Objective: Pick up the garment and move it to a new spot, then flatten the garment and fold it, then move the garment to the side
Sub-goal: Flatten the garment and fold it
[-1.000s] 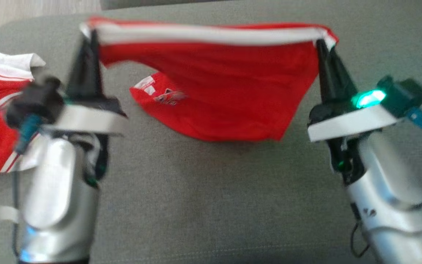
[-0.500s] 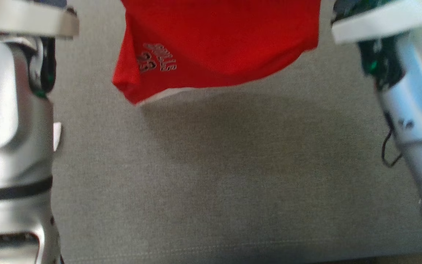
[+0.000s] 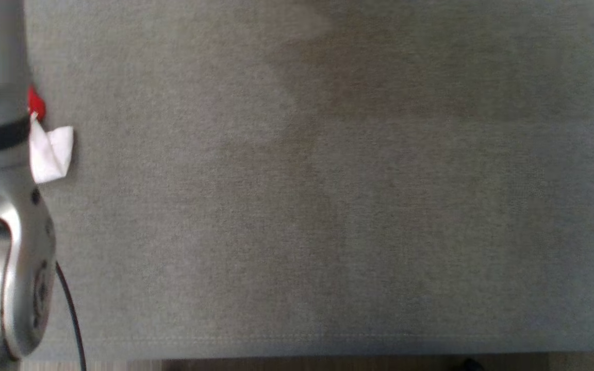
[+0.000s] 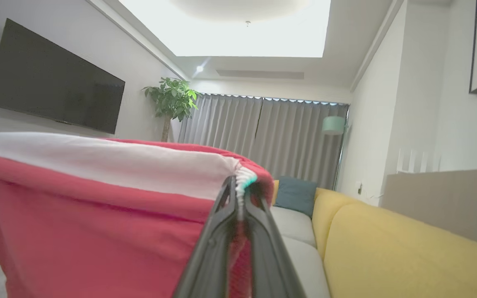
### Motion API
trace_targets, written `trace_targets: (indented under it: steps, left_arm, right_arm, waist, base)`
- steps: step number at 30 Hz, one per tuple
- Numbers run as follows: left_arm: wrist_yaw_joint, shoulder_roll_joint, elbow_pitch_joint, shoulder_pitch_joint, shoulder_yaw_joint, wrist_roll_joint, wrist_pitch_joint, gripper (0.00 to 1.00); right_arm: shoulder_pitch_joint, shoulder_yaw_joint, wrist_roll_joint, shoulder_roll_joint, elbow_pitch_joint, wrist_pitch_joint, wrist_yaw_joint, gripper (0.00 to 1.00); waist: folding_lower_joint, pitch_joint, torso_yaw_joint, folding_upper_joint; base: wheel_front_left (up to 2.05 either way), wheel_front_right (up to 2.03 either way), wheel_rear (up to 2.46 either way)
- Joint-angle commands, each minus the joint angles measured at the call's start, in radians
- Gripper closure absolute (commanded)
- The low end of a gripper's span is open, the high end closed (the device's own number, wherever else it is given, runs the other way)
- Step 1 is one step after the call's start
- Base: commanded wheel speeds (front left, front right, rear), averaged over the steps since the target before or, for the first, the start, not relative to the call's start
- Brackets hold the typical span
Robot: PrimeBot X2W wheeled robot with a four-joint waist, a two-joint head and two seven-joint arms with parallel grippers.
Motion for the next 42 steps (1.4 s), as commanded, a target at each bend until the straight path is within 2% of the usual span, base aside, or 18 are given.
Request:
trace_targets:
  steps: [1, 5, 9, 16, 23, 27, 33, 42]
  left_arm:
    - [0.015, 0.035, -0.04, -0.056, 0.019, -0.002, -0.005, 1.0]
    - [0.016, 0.011, -0.044, -0.028, 0.01, -0.028, -0.005, 1.0]
    - [0.004, -0.026, -0.057, 0.111, 0.037, -0.099, -0.005, 1.0]
    - [0.002, -0.07, -0.108, 0.455, 0.078, -0.158, -0.005, 1.0]
    - [0.016, -0.09, -0.146, 0.763, 0.123, -0.212, -0.005, 1.0]
    - [0.024, -0.091, -0.151, 0.865, 0.099, -0.247, -0.005, 1.0]
    - [0.065, -0.092, -0.168, 1.026, 0.087, -0.305, -0.005, 1.0]
    - [0.068, -0.092, -0.155, 1.218, 0.067, -0.309, -0.005, 1.0]
  right_arm:
    - [-0.029, -0.025, -0.026, 0.0, -0.037, -0.005, -0.001, 1.0]
    - [-0.003, -0.049, -0.045, -0.008, -0.037, -0.005, -0.001, 1.0]
    - [0.111, 0.028, 0.007, -0.025, -0.046, -0.005, -0.001, 1.0]
    - [0.416, 0.166, 0.159, -0.087, -0.146, -0.005, -0.001, 1.0]
    - [0.744, 0.219, 0.265, -0.109, -0.26, -0.005, -0.001, 1.0]
    - [0.863, 0.231, 0.28, -0.102, -0.29, -0.005, -0.001, 1.0]
    - [1.036, 0.231, 0.285, -0.067, -0.29, -0.005, -0.001, 1.0]
    - [1.215, 0.258, 0.296, -0.018, -0.255, -0.005, -0.001, 1.0]
  waist:
    - [-0.0002, 0.034, 0.028, 0.0]
    - [-0.0002, 0.058, 0.035, 0.0]
    - [-0.0002, 0.06, 0.03, 0.0]
    - [-0.0002, 0.007, 0.007, 0.0]
    - [-0.0002, -0.104, -0.006, 0.0]
    - [-0.0002, -0.156, -0.01, 0.0]
    - [-0.0002, -0.257, -0.008, 0.0]
    - [-0.0002, -0.397, 0.009, 0.0]
  base:
    - [0.0, 0.0, 0.0]
    - [0.0, 0.0, 0.0]
    - [0.0, 0.0, 0.0]
    - [0.0, 0.0, 0.0]
    - [0.0, 0.0, 0.0]
    - [0.0, 0.0, 0.0]
    - [0.0, 0.0, 0.0]
    - [0.0, 0.0, 0.0]
